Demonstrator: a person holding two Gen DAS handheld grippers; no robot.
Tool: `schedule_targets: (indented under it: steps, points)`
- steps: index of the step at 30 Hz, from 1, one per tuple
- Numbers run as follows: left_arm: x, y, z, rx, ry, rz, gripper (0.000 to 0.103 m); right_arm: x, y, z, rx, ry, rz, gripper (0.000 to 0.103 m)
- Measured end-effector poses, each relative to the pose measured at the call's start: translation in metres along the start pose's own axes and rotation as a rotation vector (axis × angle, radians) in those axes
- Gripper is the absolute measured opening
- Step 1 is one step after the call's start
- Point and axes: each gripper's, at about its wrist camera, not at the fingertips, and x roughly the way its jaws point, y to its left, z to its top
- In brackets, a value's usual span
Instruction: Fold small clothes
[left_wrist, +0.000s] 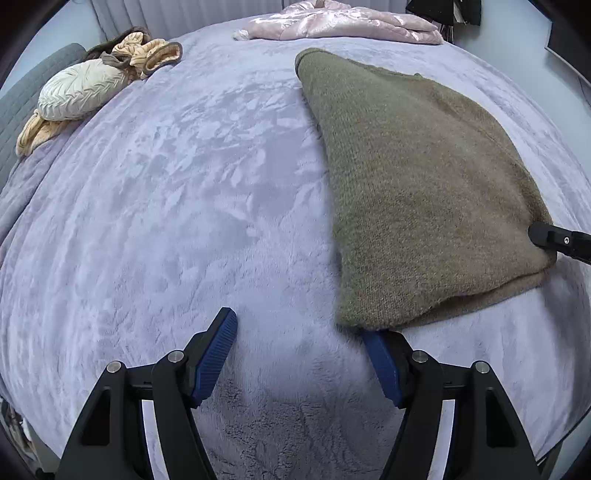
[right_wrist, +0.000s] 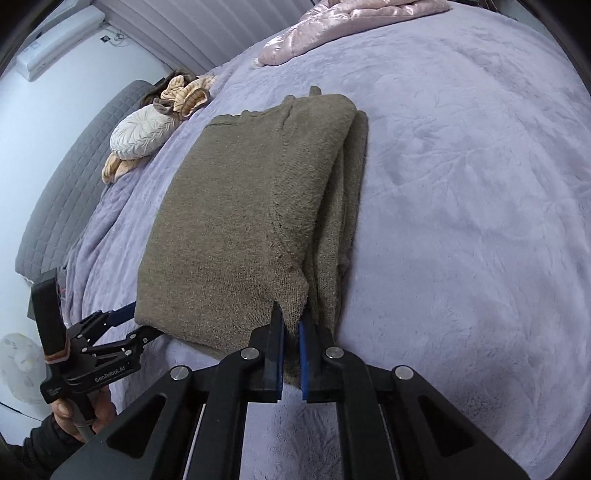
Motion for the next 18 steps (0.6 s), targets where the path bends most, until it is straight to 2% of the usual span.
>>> schedule_targets:
  steps: [3, 6, 8, 10, 11, 12, 13, 14, 16, 18]
  points:
    - [-0.014, 0.007, -0.002, -0.008, 0.011, -0.045, 0.07, -0.002, 0.003, 0.0, -0.015, -0.004, 0.0, 0.007]
    - [-0.048, 0.006, 0.002, 0.027, -0.071, -0.101, 0.07, -0.016, 0.013, 0.003, -0.031, -0.009, 0.033, 0.01]
    - [-0.07, 0.004, 0.012, 0.039, -0.136, -0.111, 0.071, -0.032, 0.023, 0.007, -0.053, -0.057, 0.046, 0.011]
    - [-0.077, 0.003, 0.031, 0.023, -0.172, -0.084, 0.071, -0.046, 0.033, 0.015, -0.08, -0.118, 0.058, 0.019]
    - [-0.074, 0.003, 0.042, 0.008, -0.175, -0.068, 0.071, -0.05, 0.036, 0.018, -0.082, -0.136, 0.071, 0.033]
    - [-0.069, 0.004, 0.052, -0.011, -0.173, -0.056, 0.071, -0.051, 0.039, 0.022, -0.082, -0.149, 0.082, 0.056]
    - [-0.06, 0.004, 0.064, -0.037, -0.161, -0.046, 0.071, -0.049, 0.043, 0.027, -0.087, -0.157, 0.092, 0.066]
    - [-0.054, 0.005, 0.072, -0.054, -0.146, -0.052, 0.071, -0.047, 0.048, 0.03, -0.099, -0.165, 0.098, 0.072]
    - [-0.039, 0.002, 0.086, -0.073, -0.111, -0.071, 0.071, -0.037, 0.056, 0.035, -0.122, -0.159, 0.119, 0.071]
    - [-0.028, -0.004, 0.092, -0.061, -0.102, -0.059, 0.071, -0.021, 0.058, 0.041, -0.116, -0.127, 0.154, 0.071]
